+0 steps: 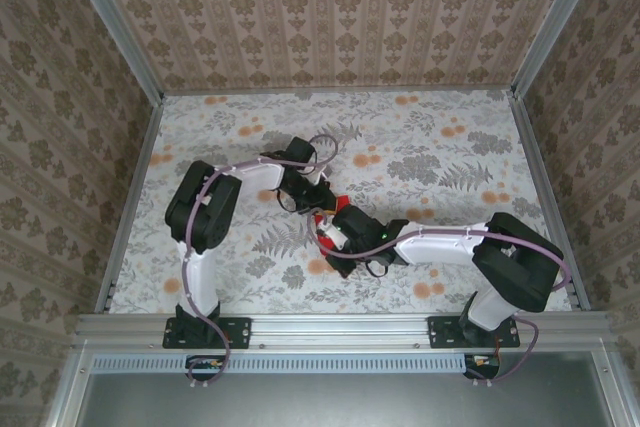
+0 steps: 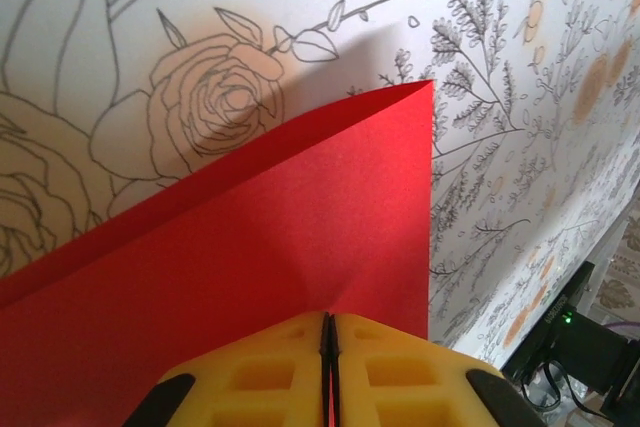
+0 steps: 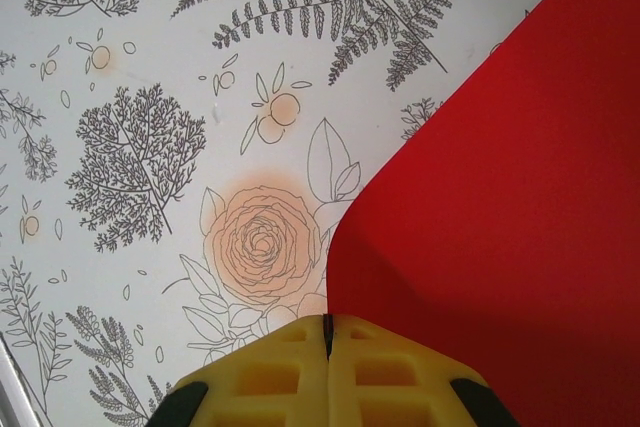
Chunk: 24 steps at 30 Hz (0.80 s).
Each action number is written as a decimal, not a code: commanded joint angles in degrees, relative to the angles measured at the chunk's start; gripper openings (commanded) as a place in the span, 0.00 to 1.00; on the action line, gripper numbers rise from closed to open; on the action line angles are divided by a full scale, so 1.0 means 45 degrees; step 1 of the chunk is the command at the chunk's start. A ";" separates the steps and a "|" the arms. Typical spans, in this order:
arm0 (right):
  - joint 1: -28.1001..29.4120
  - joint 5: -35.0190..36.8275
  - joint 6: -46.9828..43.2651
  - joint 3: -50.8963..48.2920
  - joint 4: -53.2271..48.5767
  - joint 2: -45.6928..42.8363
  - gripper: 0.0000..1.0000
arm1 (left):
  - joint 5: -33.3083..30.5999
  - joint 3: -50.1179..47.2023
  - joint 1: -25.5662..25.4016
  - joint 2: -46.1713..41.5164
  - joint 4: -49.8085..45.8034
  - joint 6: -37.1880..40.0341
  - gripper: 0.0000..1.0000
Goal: Fold a paper plane with a square sheet of paper (fold left side to right side)
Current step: Third fold the triangle at the center of the table.
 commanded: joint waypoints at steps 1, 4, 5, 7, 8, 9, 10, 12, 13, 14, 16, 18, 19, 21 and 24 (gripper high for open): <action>-0.0172 -0.0542 0.0329 0.0171 0.0207 0.0119 0.00 | 0.0091 0.0312 -0.0149 0.0327 -0.0152 0.0497 0.11; -0.0356 -0.0796 0.0430 0.0168 0.0185 0.0119 0.00 | -0.0202 0.0312 -0.0230 0.0549 -0.0379 0.0686 0.10; -0.0430 -0.0861 0.0464 0.0171 0.0185 0.0109 0.00 | -0.0266 0.0297 -0.0226 0.0608 -0.0411 0.0727 0.10; -0.0622 -0.0935 0.0565 0.0171 0.0125 0.0116 0.00 | -0.0403 0.0253 -0.0252 0.0698 -0.0486 0.0810 0.09; -0.0722 -0.0962 0.0613 0.0171 0.0081 0.0128 0.00 | -0.0485 0.0225 -0.0260 0.0746 -0.0519 0.0851 0.09; -0.0820 -0.0912 0.0660 0.0188 -0.0013 0.0155 0.00 | -0.0554 0.0224 -0.0269 0.0777 -0.0562 0.0891 0.08; -0.0930 -0.0904 0.0703 0.0179 -0.0082 0.0186 0.00 | -0.0599 0.0214 -0.0271 0.0814 -0.0567 0.0919 0.08; -0.1108 -0.0859 0.0818 0.0226 -0.0224 0.0252 0.00 | -0.0672 0.0205 -0.0291 0.0880 -0.0553 0.0966 0.08; -0.1221 -0.0864 0.0852 0.0247 -0.0288 0.0303 0.00 | -0.0680 0.0206 -0.0290 0.0895 -0.0574 0.0971 0.08; -0.1275 -0.0819 0.0875 0.0263 -0.0339 0.0333 0.00 | -0.0677 0.0190 -0.0291 0.0904 -0.0578 0.0987 0.07; -0.1430 -0.0687 0.0972 0.0281 -0.0420 0.0398 0.00 | -0.0679 0.0160 -0.0310 0.0944 -0.0568 0.1001 0.07; -0.1575 -0.0541 0.1076 0.0288 -0.0509 0.0424 0.00 | -0.0684 0.0156 -0.0329 0.0973 -0.0568 0.1004 0.07; -0.1655 -0.0496 0.1101 0.0285 -0.0530 0.0425 0.00 | -0.0679 0.0156 -0.0347 0.0973 -0.0558 0.0992 0.06; -0.1784 -0.0305 0.1201 0.0288 -0.0617 0.0416 0.00 | -0.0678 0.0155 -0.0348 0.0983 -0.0563 0.1005 0.06; -0.1994 -0.0122 0.1344 0.0268 -0.0651 0.0422 0.00 | -0.0687 0.0172 -0.0369 0.1027 -0.0572 0.0994 0.06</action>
